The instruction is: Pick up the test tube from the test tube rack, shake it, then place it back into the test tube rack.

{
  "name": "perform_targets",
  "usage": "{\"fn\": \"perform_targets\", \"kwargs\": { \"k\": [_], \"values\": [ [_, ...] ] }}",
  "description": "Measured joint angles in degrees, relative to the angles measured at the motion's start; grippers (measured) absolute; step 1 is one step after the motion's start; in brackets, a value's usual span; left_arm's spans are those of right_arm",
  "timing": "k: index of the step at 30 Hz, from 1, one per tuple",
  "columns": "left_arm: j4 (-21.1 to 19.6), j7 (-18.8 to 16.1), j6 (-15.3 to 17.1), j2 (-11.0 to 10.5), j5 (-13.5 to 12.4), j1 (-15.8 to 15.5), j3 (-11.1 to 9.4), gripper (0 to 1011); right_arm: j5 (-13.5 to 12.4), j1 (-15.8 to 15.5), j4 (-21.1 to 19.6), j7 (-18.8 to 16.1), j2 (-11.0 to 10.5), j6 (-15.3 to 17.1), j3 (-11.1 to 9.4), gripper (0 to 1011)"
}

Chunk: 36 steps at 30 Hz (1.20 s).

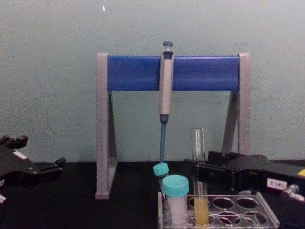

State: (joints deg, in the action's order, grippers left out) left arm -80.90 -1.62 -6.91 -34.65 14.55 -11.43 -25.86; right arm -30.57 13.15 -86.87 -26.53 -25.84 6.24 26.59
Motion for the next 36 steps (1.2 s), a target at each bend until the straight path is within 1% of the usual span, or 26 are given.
{"fn": "perform_targets", "kwargs": {
  "k": [4,6,8,10,12,14,19,36],
  "values": [
    [0.0,0.0,0.0,0.0,0.0,0.0,0.0,1001,0.0,0.0,0.0,0.0,0.0,0.0,0.0,686],
    [0.0,0.0,0.0,0.0,0.0,0.0,0.0,1001,0.0,0.0,0.0,0.0,0.0,0.0,0.0,645],
    [0.0,0.0,0.0,0.0,0.0,0.0,0.0,1001,0.0,0.0,0.0,0.0,0.0,0.0,0.0,566],
    [0.0,0.0,0.0,0.0,0.0,0.0,0.0,1001,0.0,0.0,0.0,0.0,0.0,0.0,0.0,531],
    [0.0,0.0,0.0,0.0,0.0,0.0,0.0,1001,0.0,0.0,0.0,0.0,0.0,0.0,0.0,442],
    [0.0,0.0,0.0,0.0,0.0,0.0,0.0,1001,0.0,0.0,0.0,0.0,0.0,0.0,0.0,400],
    [0.0,0.0,0.0,0.0,0.0,0.0,0.0,1001,-0.1,0.0,0.0,0.0,0.0,0.0,0.0,233],
    [0.0,0.0,0.0,0.0,0.0,0.0,0.0,1001,-0.1,0.0,0.0,0.0,0.0,0.0,0.0,225]
  ]
}}
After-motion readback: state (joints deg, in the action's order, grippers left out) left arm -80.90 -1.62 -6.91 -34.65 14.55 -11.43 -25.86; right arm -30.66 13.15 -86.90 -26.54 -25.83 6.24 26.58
